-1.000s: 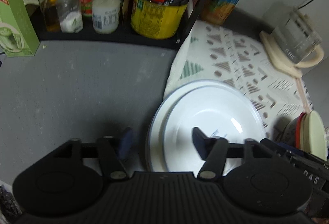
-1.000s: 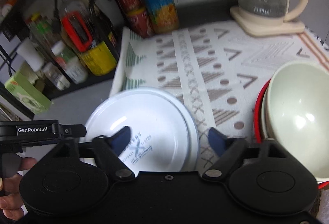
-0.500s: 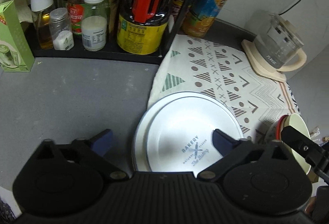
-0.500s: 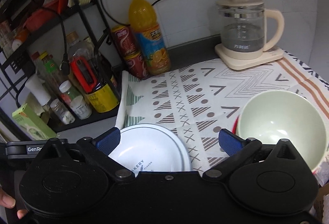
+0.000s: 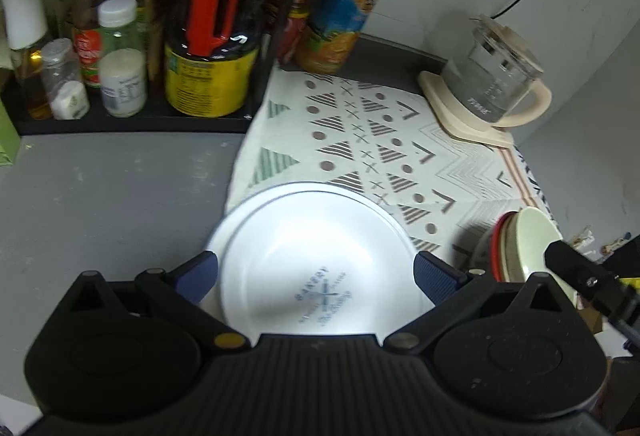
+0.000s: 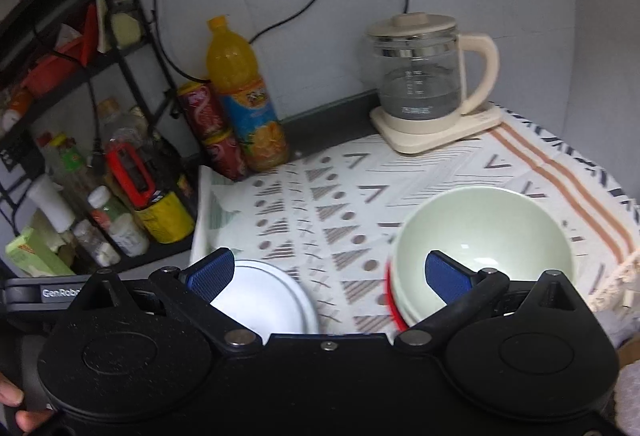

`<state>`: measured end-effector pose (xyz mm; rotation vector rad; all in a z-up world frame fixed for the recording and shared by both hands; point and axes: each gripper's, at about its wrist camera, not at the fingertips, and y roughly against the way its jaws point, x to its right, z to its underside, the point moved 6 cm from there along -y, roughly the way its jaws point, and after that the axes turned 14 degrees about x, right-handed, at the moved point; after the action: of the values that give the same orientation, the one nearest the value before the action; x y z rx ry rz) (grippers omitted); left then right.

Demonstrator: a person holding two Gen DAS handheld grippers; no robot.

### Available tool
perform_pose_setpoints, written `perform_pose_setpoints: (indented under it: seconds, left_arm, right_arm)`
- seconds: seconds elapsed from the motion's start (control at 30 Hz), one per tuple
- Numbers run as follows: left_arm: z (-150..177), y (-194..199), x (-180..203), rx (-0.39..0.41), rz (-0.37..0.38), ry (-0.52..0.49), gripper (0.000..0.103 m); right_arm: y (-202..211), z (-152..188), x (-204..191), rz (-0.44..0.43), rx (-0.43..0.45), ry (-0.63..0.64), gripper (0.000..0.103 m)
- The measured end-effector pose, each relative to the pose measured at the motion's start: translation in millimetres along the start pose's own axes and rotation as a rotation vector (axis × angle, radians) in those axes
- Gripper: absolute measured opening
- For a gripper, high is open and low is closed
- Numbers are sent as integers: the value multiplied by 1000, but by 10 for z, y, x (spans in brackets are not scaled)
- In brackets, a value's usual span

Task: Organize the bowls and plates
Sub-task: 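Move both grippers to the rim of the green-and-red bowl stack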

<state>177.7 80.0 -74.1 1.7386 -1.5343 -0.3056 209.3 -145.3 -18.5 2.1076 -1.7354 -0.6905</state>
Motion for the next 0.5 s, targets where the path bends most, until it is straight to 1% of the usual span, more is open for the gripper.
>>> perform_pose_setpoints:
  seconds: [0.07, 0.2, 0.27, 0.5]
  left_arm:
    - [-3, -17, 82, -9, 14, -14, 103]
    - [-4, -72, 285, -12, 41, -86, 103]
    - [-3, -123, 376, -20, 48, -105, 103]
    - [-13, -244, 618, -33, 44, -90, 103]
  right_arm:
    - [19, -22, 67, 8, 2, -11, 102]
    - [41, -47, 205, 21, -1, -24, 101]
    - [38, -55, 280, 27, -11, -21, 101]
    - [-19, -122, 565, 45, -29, -32, 101]
